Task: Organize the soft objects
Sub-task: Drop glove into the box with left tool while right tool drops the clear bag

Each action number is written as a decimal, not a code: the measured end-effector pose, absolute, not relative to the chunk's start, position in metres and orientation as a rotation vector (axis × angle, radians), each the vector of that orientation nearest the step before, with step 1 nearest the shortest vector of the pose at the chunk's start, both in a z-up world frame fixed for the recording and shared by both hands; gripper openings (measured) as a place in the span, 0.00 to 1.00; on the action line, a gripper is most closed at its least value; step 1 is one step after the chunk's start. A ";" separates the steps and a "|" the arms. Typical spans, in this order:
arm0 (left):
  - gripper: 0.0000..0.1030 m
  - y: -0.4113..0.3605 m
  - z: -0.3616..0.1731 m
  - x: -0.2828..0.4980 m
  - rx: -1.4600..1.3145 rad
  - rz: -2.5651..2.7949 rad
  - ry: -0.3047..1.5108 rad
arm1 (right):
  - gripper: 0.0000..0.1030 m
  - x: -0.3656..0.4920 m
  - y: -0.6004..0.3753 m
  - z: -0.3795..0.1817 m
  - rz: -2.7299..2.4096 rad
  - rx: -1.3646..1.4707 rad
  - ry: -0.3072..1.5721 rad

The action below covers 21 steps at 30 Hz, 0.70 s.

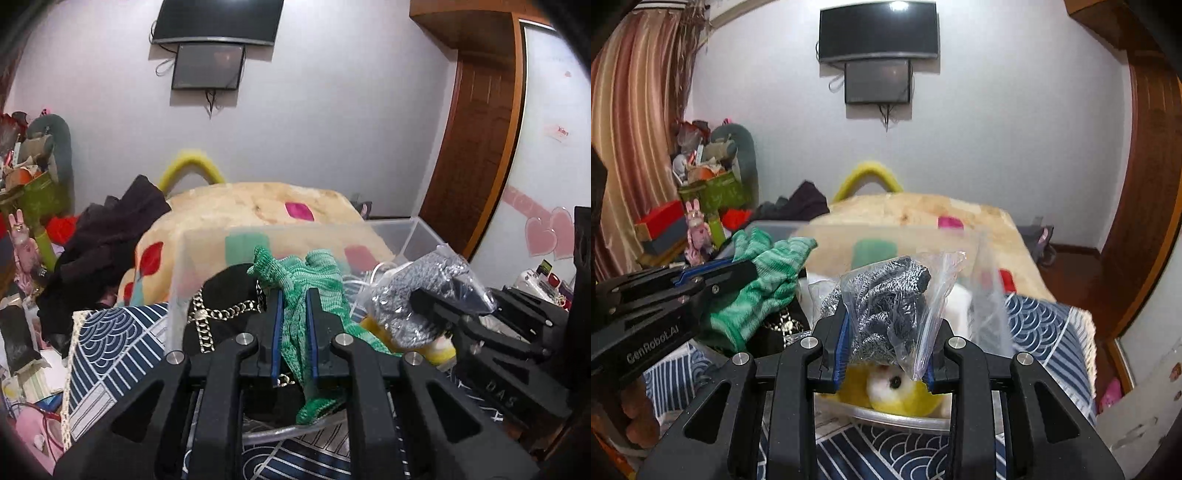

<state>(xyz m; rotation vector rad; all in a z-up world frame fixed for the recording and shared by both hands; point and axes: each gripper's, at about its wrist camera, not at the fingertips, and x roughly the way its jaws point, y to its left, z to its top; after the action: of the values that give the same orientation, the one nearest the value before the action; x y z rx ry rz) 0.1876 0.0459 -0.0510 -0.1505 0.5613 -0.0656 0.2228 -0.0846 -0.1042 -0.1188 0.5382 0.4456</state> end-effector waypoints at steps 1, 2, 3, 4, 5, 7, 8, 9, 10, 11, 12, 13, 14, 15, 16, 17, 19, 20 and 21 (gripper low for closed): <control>0.11 0.045 -0.054 0.190 -0.145 -0.066 0.567 | 0.28 0.224 -0.085 -0.106 0.446 -0.119 0.546; 0.12 0.044 -0.055 0.191 -0.138 -0.066 0.569 | 0.29 0.224 -0.084 -0.108 0.446 -0.121 0.551; 0.15 0.042 -0.056 0.190 -0.127 -0.064 0.568 | 0.30 0.224 -0.085 -0.108 0.446 -0.124 0.554; 0.17 0.041 -0.057 0.189 -0.117 -0.062 0.564 | 0.32 0.224 -0.084 -0.108 0.450 -0.129 0.558; 0.19 0.039 -0.056 0.188 -0.101 -0.058 0.561 | 0.32 0.223 -0.084 -0.106 0.453 -0.133 0.558; 0.19 0.035 -0.056 0.186 -0.079 -0.057 0.559 | 0.33 0.221 -0.085 -0.104 0.453 -0.141 0.554; 0.19 0.034 -0.056 0.184 -0.078 -0.057 0.559 | 0.34 0.222 -0.086 -0.103 0.455 -0.140 0.554; 0.21 0.035 -0.056 0.183 -0.077 -0.055 0.562 | 0.34 0.221 -0.088 -0.103 0.459 -0.140 0.555; 0.23 0.036 -0.056 0.182 -0.083 -0.056 0.565 | 0.35 0.221 -0.090 -0.103 0.461 -0.137 0.557; 0.28 0.037 -0.056 0.181 -0.092 -0.061 0.569 | 0.36 0.220 -0.092 -0.102 0.463 -0.133 0.559; 0.32 0.039 -0.055 0.180 -0.103 -0.065 0.572 | 0.37 0.219 -0.095 -0.101 0.465 -0.129 0.560; 0.34 0.041 -0.054 0.177 -0.115 -0.072 0.573 | 0.38 0.217 -0.097 -0.100 0.466 -0.125 0.558; 0.39 0.043 -0.052 0.174 -0.132 -0.086 0.572 | 0.41 0.217 -0.099 -0.100 0.467 -0.122 0.554; 0.42 0.044 -0.050 0.171 -0.139 -0.092 0.568 | 0.43 0.215 -0.102 -0.098 0.467 -0.120 0.546; 0.43 0.045 -0.048 0.167 -0.139 -0.095 0.561 | 0.47 0.212 -0.104 -0.095 0.464 -0.117 0.534; 0.46 0.045 -0.046 0.164 -0.137 -0.094 0.554 | 0.52 0.209 -0.107 -0.092 0.462 -0.113 0.521; 0.48 0.043 -0.040 0.155 -0.126 -0.091 0.528 | 0.56 0.204 -0.111 -0.087 0.460 -0.106 0.501; 0.49 0.043 -0.037 0.151 -0.122 -0.090 0.516 | 0.58 0.202 -0.113 -0.085 0.460 -0.103 0.492; 0.51 0.042 -0.034 0.147 -0.120 -0.090 0.507 | 0.59 0.198 -0.116 -0.081 0.460 -0.099 0.478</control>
<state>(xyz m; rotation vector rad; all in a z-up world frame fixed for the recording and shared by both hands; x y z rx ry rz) 0.1469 0.0423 -0.0340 -0.1197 0.5069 -0.0898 0.1981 -0.1159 -0.0814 -0.0989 0.4775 0.4599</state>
